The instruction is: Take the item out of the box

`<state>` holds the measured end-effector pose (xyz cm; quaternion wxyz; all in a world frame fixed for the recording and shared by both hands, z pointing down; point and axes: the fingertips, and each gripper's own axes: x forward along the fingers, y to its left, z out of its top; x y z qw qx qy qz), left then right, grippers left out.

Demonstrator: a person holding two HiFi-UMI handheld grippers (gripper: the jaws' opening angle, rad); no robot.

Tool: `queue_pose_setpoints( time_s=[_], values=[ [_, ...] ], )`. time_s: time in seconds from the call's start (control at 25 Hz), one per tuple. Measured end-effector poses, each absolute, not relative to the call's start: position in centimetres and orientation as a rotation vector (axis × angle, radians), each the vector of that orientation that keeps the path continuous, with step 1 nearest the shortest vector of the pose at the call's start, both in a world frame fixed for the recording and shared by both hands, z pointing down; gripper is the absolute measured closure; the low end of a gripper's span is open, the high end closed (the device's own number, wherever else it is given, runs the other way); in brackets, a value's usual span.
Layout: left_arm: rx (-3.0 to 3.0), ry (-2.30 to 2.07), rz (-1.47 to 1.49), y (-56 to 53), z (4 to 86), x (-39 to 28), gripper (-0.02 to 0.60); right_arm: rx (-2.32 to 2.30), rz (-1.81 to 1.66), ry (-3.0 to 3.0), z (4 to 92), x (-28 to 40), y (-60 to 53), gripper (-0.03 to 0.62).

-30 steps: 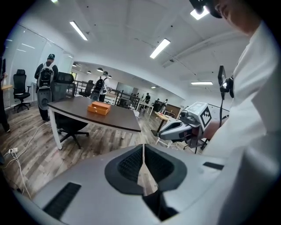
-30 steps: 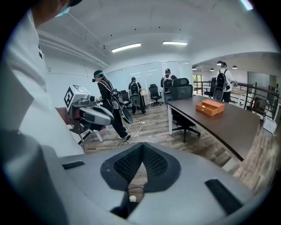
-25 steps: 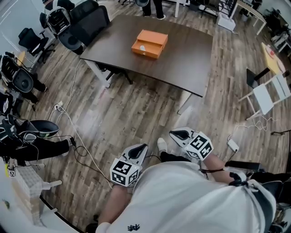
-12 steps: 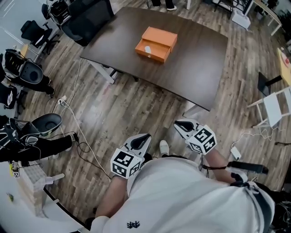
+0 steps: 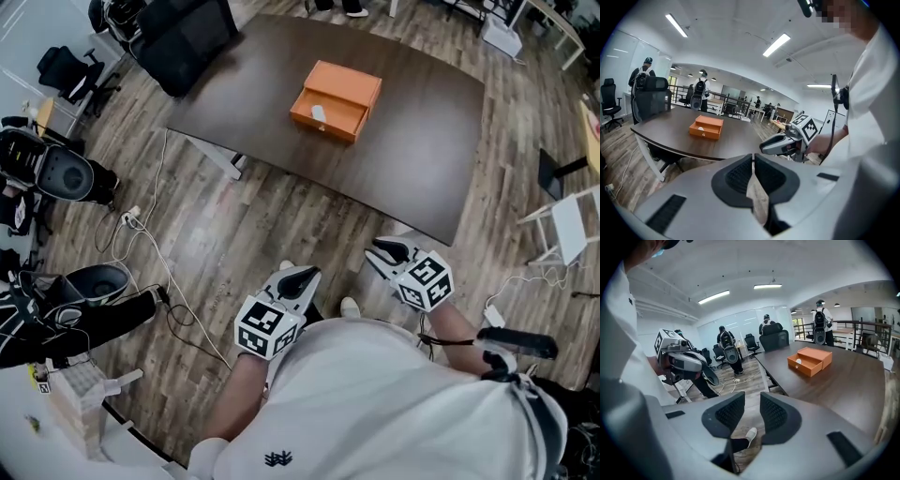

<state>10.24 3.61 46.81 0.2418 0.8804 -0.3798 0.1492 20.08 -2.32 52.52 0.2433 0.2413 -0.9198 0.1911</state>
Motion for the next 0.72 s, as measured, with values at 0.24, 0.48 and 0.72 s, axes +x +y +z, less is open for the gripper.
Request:
queue_pose_setpoints(
  time_s=[0.24, 0.48, 0.72],
  values=[
    [2.447, -0.976, 0.395, -2.3, 46.6, 3.2, 0.557, 0.744, 0.526, -2.467, 52.2, 14.1, -8.0, 0.499],
    [2.509, -0.921, 0.408, -6.9, 46.0, -3.7, 0.557, 0.859, 0.530, -2.407, 52.7, 9.2, -14.7, 0.500],
    [2.493, -0.921, 0.426, -10.2, 46.9, -9.8, 0.557, 0.940, 0.575, -2.350, 54.4, 6.0, -21.3, 0.500]
  ],
)
